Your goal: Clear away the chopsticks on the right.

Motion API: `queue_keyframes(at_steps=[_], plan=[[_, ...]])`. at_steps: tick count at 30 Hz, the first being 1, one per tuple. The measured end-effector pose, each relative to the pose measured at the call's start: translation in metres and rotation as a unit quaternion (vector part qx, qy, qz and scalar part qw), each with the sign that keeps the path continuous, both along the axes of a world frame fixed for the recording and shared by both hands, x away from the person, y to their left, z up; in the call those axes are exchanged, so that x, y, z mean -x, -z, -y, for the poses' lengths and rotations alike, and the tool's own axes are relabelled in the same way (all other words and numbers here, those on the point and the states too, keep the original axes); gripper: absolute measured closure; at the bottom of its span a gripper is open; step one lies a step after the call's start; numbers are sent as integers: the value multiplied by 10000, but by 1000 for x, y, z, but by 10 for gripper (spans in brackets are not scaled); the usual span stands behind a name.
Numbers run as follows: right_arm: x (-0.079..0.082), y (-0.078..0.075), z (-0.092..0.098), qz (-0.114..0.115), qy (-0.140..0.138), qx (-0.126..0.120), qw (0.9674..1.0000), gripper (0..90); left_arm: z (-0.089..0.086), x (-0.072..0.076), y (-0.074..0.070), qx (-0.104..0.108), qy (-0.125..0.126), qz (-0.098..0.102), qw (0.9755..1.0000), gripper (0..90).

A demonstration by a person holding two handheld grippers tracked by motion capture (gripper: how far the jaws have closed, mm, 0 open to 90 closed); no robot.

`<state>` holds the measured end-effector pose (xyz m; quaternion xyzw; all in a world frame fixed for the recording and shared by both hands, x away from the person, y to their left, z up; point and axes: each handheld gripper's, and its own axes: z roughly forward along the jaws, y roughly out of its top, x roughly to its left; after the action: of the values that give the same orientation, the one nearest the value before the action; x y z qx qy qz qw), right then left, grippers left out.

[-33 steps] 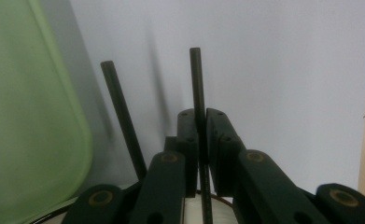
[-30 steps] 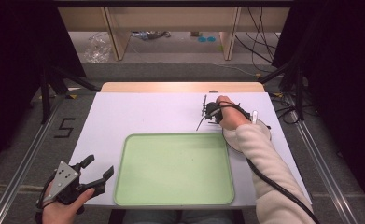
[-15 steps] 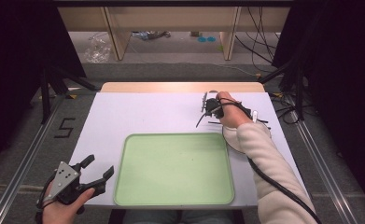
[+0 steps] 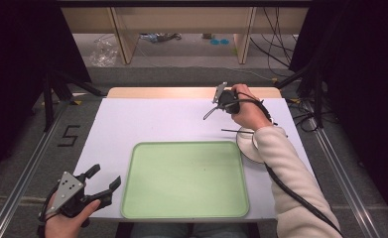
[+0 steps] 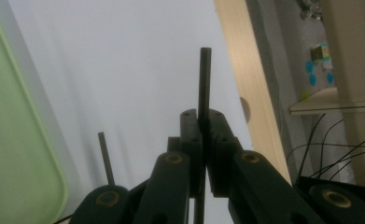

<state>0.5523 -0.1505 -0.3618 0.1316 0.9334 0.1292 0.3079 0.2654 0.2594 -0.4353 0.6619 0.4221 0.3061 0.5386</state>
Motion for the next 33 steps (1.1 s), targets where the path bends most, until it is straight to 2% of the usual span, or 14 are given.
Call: queue_keyframes(at_steps=[2, 5, 6, 9, 11, 13, 16, 17, 18, 24, 26, 30, 32, 33], plan=[[1, -5, 0, 14, -63, -302, 9995, 880, 0, 0, 0, -2, 2, 7, 10000, 204], [3, -10, 0, 94, -41, -407, 9991, 880, 0, 0, 0, -7, 3, 4, 10000, 204], [5, -14, 0, 125, -4, -591, 9982, 880, 1, -1, 1, 27, 23, 27, 10000, 204], [6, -19, 1, 193, 44, -666, 9976, 880, 0, 0, 0, 4, -6, -5, 10000, 204], [6, -25, 1, 205, 81, -934, 9954, 880, 0, 0, 0, 5, -10, -8, 10000, 204], [6, -29, 2, 289, 116, -1016, 9943, 880, 0, 0, 0, 11, -12, -11, 10000, 204], [7, -31, 1, 238, 163, -1194, 9924, 880, 0, 0, 0, 6, -11, -16, 10000, 204], [8, -34, 1, 158, 240, -1364, 9902, 880, 0, 0, 0, 14, -13, -16, 10000, 204], [8, -34, 1, 158, 240, -1364, 9902, 880, 0, 0, 0, 27, -19, -15, 10000, 204], [10, -42, 2, 145, 537, -1841, 9813, 880, 0, 0, 0, 44, -20, -14, 10000, 204], [10, -46, 2, 167, 598, -1929, 9792, 881, 0, 0, 0, 56, -23, -11, 10000, 204], [10, -50, 3, 200, 633, -1996, 9776, 881, -1, 0, 0, 49, -18, -12, 10000, 204], [11, -54, 4, 221, 675, -2152, 9740, 881, -1, 0, 0, 51, -20, -11, 10000, 204], [10, -55, 5, 265, 633, -2140, 9744, 881, -1, 0, 0, 52, -21, -11, 10000, 204]])
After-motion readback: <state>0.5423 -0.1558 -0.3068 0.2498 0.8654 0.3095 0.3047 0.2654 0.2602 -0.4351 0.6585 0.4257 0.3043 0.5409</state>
